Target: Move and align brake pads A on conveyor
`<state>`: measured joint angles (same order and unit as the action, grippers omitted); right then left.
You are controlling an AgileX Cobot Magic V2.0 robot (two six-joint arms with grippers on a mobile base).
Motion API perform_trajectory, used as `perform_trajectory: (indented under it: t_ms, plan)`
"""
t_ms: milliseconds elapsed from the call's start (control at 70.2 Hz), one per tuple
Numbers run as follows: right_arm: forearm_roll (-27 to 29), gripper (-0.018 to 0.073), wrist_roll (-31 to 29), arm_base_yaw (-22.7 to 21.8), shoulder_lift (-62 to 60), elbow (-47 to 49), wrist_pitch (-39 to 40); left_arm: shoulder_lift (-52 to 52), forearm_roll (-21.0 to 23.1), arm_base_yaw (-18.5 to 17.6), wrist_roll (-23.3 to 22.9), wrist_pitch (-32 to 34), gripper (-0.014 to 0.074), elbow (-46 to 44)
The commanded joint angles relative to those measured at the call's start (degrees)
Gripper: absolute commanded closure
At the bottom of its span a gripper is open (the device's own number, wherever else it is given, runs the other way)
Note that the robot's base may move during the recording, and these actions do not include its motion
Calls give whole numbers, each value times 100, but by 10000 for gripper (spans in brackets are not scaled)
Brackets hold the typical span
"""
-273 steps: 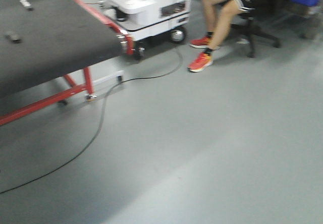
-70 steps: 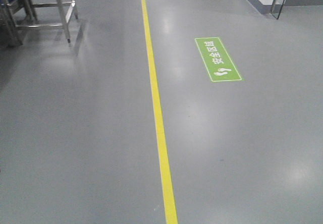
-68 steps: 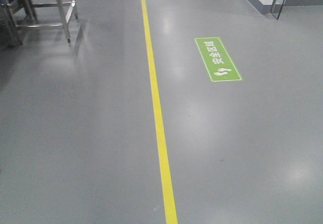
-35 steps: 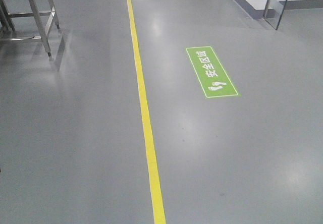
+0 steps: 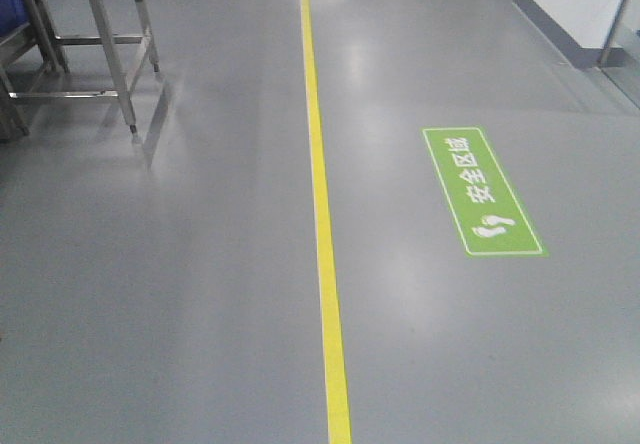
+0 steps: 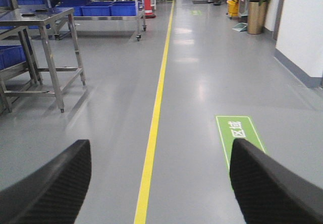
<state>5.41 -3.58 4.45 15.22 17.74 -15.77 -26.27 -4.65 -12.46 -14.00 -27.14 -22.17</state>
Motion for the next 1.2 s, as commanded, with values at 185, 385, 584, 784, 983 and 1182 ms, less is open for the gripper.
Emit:
perform_trajectory:
  t_ms: [185, 385, 584, 784, 983, 1182]
  plan:
    - [-6, 23, -22, -23, 61, 161, 444, -29, -13, -19, -26, 362, 190, -165]
    - [-6, 23, -22, -23, 61, 161, 444, -29, -13, -19, -26, 362, 190, -165]
    - [-6, 23, -22, -23, 61, 161, 447, -29, -13, -19, -26, 368, 190, -165]
    - [-6, 23, -22, -23, 61, 161, 447, -29, -13, -19, -26, 361, 190, -165]
    - [-6, 23, -22, -23, 61, 161, 447, -29, -13, -19, -26, 360, 190, -165]
    - [-6, 23, -22, -23, 61, 161, 447, -29, -13, -19, -26, 366, 190, -165]
